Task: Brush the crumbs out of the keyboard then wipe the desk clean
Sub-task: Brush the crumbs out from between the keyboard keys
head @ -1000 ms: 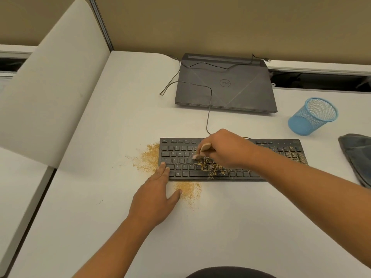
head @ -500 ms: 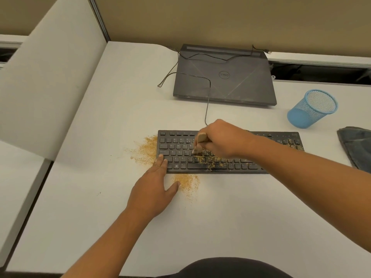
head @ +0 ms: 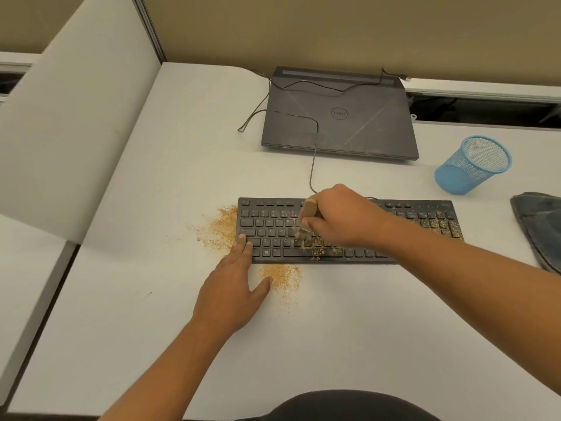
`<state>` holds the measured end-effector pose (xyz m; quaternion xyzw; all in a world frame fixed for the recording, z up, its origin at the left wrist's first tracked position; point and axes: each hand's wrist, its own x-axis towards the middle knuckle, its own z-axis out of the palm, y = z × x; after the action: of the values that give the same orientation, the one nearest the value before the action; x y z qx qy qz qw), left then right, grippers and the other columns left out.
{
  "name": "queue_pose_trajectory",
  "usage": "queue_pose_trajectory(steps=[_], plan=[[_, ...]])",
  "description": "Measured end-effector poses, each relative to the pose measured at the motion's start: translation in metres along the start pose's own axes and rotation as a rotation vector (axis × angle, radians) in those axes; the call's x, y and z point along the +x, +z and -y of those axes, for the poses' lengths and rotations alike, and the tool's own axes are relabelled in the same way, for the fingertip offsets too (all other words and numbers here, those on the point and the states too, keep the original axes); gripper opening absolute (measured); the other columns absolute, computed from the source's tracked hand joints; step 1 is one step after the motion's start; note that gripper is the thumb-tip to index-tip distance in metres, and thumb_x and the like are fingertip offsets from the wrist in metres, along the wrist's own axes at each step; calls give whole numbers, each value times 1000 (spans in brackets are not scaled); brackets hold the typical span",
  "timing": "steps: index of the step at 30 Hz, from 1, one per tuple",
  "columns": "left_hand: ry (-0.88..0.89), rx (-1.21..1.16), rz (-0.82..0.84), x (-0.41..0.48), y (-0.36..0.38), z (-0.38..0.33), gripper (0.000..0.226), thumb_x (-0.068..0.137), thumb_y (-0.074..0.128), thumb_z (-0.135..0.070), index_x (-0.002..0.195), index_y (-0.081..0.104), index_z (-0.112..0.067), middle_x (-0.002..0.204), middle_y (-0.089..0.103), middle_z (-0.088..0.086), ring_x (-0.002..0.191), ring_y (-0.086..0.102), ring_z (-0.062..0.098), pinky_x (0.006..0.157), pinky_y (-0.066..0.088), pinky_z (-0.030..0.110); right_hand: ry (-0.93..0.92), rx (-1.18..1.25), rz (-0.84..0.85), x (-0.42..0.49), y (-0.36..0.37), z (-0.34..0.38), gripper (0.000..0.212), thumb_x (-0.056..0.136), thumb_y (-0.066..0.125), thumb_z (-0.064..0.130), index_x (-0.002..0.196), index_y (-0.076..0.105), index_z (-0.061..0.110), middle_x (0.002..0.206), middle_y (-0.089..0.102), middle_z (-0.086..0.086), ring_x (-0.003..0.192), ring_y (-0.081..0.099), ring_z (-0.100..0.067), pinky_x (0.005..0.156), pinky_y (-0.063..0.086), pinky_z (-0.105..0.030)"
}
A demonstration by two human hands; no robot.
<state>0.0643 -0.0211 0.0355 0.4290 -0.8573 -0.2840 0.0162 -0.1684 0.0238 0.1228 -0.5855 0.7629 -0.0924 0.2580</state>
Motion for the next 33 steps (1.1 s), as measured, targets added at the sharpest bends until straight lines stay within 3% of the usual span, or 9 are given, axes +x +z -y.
queue_pose_trajectory(steps=[7, 11, 15, 17, 20, 22, 25, 30, 33], plan=[[7, 4, -6, 0, 1, 0, 78, 92, 53, -54, 156, 19, -24, 162, 3, -17, 147, 22, 7, 111, 31, 26, -12, 47, -11, -8, 2, -1, 14, 95, 60, 25, 91, 72, 18, 82, 69, 4, 76, 62, -11, 68, 52, -30], [14, 9, -8, 0, 2, 0, 79, 92, 54, -54, 156, 18, -23, 162, 3, -15, 147, 20, 6, 112, 30, 26, -9, -22, 103, -9, 3, -1, 13, 93, 60, 24, 88, 68, 16, 86, 69, 0, 78, 63, -16, 72, 56, -38], [9, 15, -5, 0, 1, 0, 77, 93, 52, -52, 156, 18, -24, 161, 1, -18, 146, 22, 6, 110, 34, 27, -8, 122, -46, -1, 0, 4, 16, 96, 58, 22, 90, 72, 17, 86, 71, 6, 71, 61, -3, 61, 46, -20], [9, 16, -3, 0, 0, 0, 76, 94, 52, -50, 156, 18, -23, 161, 1, -18, 146, 22, 6, 110, 36, 28, 1, 127, -13, 3, 6, 10, 17, 97, 56, 22, 94, 72, 16, 84, 69, 6, 68, 59, 0, 56, 41, -16], [12, 11, 5, 0, 0, -1, 74, 94, 52, -47, 156, 18, -23, 160, -2, -18, 147, 20, 6, 110, 36, 28, -27, 40, 131, 5, 10, 12, 12, 96, 59, 25, 95, 69, 18, 91, 69, 2, 80, 63, -12, 71, 55, -32], [10, 7, 7, 0, -1, -1, 73, 95, 52, -44, 156, 18, -23, 157, -5, -20, 147, 21, 6, 109, 37, 28, -41, -23, 175, 7, 4, 12, 10, 95, 60, 24, 95, 68, 19, 96, 68, 0, 86, 63, -17, 79, 56, -41], [1, 8, 13, -1, -2, -2, 72, 95, 51, -39, 156, 16, -23, 160, -4, -18, 146, 23, 7, 107, 39, 28, -55, -24, 70, 8, -3, 16, 14, 96, 55, 18, 94, 69, 18, 96, 69, 0, 87, 63, -18, 81, 55, -40], [-2, -3, 13, -1, -4, -4, 71, 93, 50, -34, 156, 18, -22, 162, -1, -15, 145, 25, 7, 106, 40, 27, -74, -66, 206, 6, -1, 17, 17, 96, 56, 15, 100, 72, 20, 102, 70, 3, 91, 64, -15, 84, 55, -37], [-1, -8, 16, -1, -4, -3, 71, 93, 50, -32, 156, 19, -22, 162, 0, -16, 144, 27, 6, 104, 41, 26, -59, -19, 127, 9, -11, 15, 15, 97, 56, 17, 96, 71, 19, 98, 71, 3, 88, 63, -12, 81, 54, -34]])
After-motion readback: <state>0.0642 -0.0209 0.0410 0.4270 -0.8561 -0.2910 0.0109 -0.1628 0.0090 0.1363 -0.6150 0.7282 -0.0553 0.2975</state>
